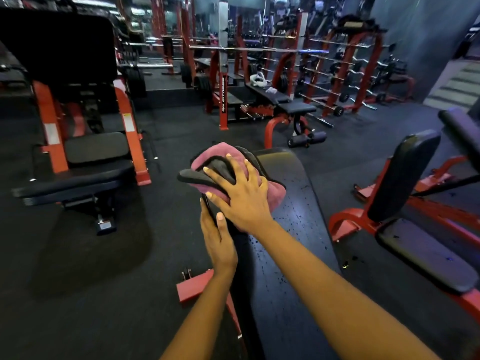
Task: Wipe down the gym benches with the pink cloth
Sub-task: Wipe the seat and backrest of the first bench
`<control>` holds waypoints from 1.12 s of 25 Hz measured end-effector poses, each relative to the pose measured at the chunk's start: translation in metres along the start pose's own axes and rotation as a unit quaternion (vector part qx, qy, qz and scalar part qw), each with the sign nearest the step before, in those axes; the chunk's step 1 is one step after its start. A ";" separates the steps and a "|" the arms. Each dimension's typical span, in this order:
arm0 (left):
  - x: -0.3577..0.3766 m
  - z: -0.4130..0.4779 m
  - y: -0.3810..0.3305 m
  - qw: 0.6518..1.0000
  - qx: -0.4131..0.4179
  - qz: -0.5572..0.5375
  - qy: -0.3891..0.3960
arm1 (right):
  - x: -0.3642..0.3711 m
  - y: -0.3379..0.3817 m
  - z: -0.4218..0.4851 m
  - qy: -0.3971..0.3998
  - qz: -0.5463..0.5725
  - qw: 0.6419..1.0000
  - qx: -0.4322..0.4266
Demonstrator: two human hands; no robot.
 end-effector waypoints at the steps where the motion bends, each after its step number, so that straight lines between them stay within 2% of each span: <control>1: 0.001 0.000 -0.001 1.000 0.004 0.005 -0.001 | 0.002 -0.002 -0.001 -0.024 -0.025 0.999 -0.002; 5: 0.001 0.000 -0.002 0.999 0.014 0.033 -0.013 | -0.004 -0.033 0.003 -0.069 -0.033 0.997 0.022; 8: 0.002 0.001 -0.001 0.999 -0.003 0.049 -0.015 | -0.014 -0.091 -0.006 -0.079 -0.013 0.986 0.145; 11: 0.003 0.000 0.000 0.998 -0.010 0.065 -0.018 | -0.022 -0.142 -0.020 -0.084 0.001 0.971 0.225; 14: 0.003 -0.001 0.001 0.997 -0.014 0.073 -0.017 | -0.024 -0.168 -0.028 -0.116 0.077 0.940 0.312; 16: 0.003 -0.002 0.001 0.997 -0.014 0.080 -0.019 | -0.025 -0.170 -0.035 -0.128 0.090 0.928 0.339; 20: 0.003 -0.003 0.000 0.997 -0.018 0.073 -0.014 | -0.019 -0.130 -0.061 -0.111 0.011 0.944 0.310; 24: 0.003 -0.002 -0.004 0.997 -0.055 0.053 0.005 | 0.009 -0.048 -0.101 -0.103 0.038 0.965 0.236; 26: 0.000 -0.001 0.001 0.992 -0.107 -0.012 0.063 | 0.023 -0.002 -0.118 -0.085 0.031 0.976 0.200; 28: -0.008 -0.015 0.009 0.962 -0.204 -0.111 0.147 | 0.033 0.032 -0.133 -0.073 0.005 0.980 0.185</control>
Point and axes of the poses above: each hand's wrist, its own z-axis towards the middle knuckle, its own x-axis out of the palm, y = z × x, the point moved 5 cm from there along z, towards the middle knuckle, and after that the axes turned 12 degrees about -x, right-handed, at the moved point
